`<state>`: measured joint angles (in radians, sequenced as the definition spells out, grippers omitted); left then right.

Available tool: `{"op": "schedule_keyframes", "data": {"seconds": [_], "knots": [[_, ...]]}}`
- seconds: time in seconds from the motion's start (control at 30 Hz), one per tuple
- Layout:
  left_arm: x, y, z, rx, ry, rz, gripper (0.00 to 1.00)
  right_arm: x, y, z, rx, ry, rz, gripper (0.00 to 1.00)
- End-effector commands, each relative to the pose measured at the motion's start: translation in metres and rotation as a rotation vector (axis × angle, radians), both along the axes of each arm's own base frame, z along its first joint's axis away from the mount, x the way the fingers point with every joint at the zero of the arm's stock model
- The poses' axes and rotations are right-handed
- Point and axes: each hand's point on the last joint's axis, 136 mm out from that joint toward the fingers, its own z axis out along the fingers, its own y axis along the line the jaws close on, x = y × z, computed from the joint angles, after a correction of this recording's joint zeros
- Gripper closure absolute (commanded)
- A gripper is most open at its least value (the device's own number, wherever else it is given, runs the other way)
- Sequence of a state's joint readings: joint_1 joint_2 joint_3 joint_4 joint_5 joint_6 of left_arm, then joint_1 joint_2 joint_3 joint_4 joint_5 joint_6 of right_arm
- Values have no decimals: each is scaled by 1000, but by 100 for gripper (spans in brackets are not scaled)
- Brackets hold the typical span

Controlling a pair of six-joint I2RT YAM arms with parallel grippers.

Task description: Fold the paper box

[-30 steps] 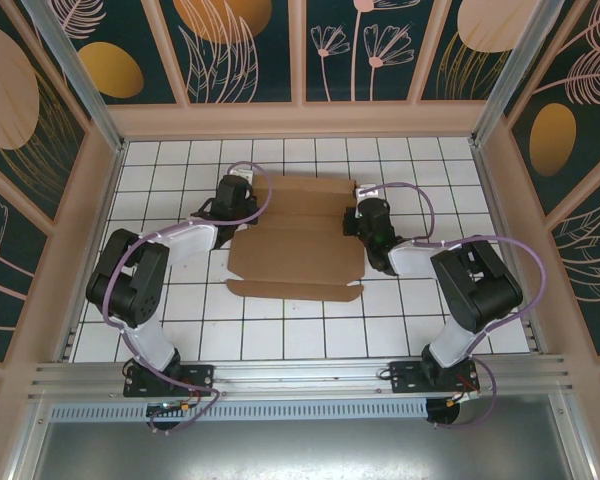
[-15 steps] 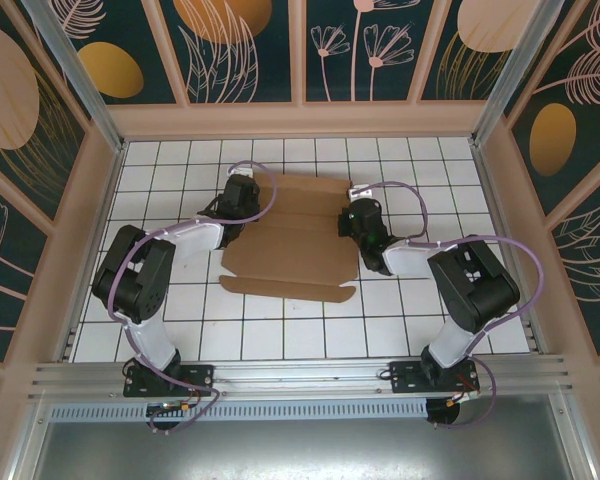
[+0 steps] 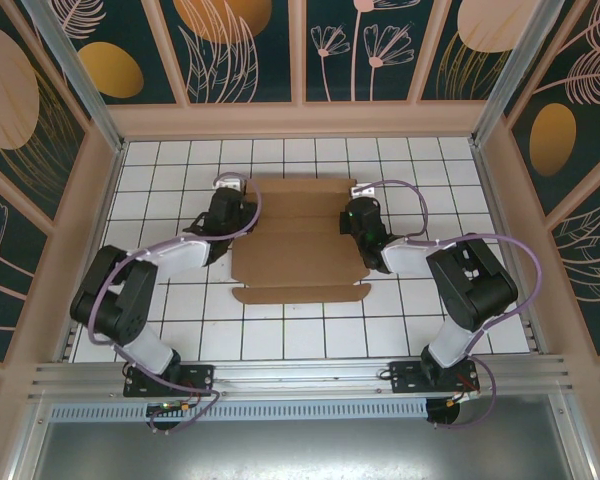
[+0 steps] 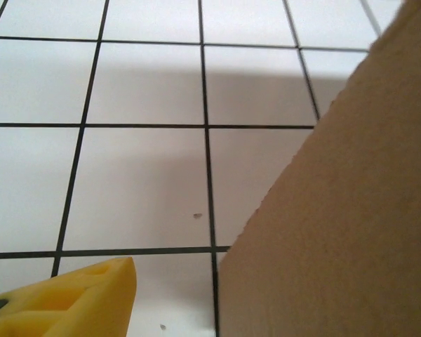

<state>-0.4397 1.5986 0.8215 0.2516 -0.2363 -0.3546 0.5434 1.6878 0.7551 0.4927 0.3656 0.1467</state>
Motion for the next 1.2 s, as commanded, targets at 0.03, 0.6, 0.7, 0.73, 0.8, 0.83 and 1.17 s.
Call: {"op": "schedule_keyframes", "data": {"seconds": [0.03, 0.6, 0.7, 0.73, 0.8, 0.83, 1.17], "knots": [[-8, -4, 29, -138, -63, 2, 38, -1, -17, -10, -24, 27, -75, 93], [-31, 32, 77, -113, -208, 65, 43, -3, -15, -14, -25, 37, -60, 92], [-36, 53, 105, -223, -316, 108, 45, -3, -14, -16, -24, 45, -52, 92], [-37, 61, 111, -246, -339, 132, 46, -3, -13, -16, -22, 46, -48, 92], [-35, 85, 111, -275, -346, 214, 47, -3, -12, -17, -19, 48, -43, 92], [-33, 96, 106, -282, -331, 259, 48, -3, -11, -17, -20, 51, -41, 92], [15, 55, 25, -320, -40, 30, 59, -1, -4, -18, -8, 62, -15, 92]]}}
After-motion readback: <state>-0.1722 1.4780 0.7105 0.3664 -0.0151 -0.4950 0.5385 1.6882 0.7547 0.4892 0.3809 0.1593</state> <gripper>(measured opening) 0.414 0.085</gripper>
